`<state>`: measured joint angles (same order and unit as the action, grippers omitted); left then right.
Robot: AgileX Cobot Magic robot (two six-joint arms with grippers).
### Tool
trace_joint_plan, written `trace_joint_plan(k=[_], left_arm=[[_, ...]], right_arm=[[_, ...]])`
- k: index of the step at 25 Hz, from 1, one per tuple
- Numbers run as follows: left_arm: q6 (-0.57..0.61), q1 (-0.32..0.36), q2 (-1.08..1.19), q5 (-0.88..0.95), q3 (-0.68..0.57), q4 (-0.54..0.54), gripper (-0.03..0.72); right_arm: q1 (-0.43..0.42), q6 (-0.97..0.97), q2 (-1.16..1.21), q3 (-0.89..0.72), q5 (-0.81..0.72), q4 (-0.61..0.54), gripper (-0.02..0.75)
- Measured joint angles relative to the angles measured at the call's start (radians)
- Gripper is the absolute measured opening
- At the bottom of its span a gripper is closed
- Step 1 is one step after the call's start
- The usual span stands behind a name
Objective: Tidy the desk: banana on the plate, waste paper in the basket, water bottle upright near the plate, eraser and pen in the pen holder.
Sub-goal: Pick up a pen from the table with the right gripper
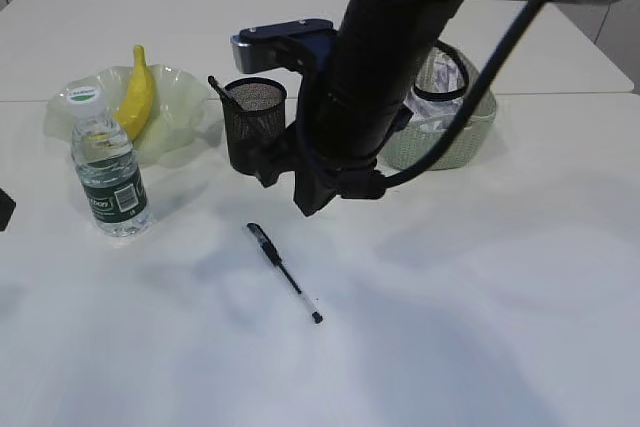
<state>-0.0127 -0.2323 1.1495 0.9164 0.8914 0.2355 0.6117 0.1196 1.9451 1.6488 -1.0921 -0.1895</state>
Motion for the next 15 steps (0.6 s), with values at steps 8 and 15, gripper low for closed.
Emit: trace_joint_plan(k=[8,15], left_arm=[[0.002,0.000,-0.082,-0.025,-0.045,0.007,-0.011],[0.002,0.000,-0.085,-0.021,-0.045,0.007,0.030]], right_arm=[[0.004,-0.049,0.184,0.124,-0.033,0.022,0.220],[0.049,-0.087,0.328,0.276,-0.059,0.066,0.237]])
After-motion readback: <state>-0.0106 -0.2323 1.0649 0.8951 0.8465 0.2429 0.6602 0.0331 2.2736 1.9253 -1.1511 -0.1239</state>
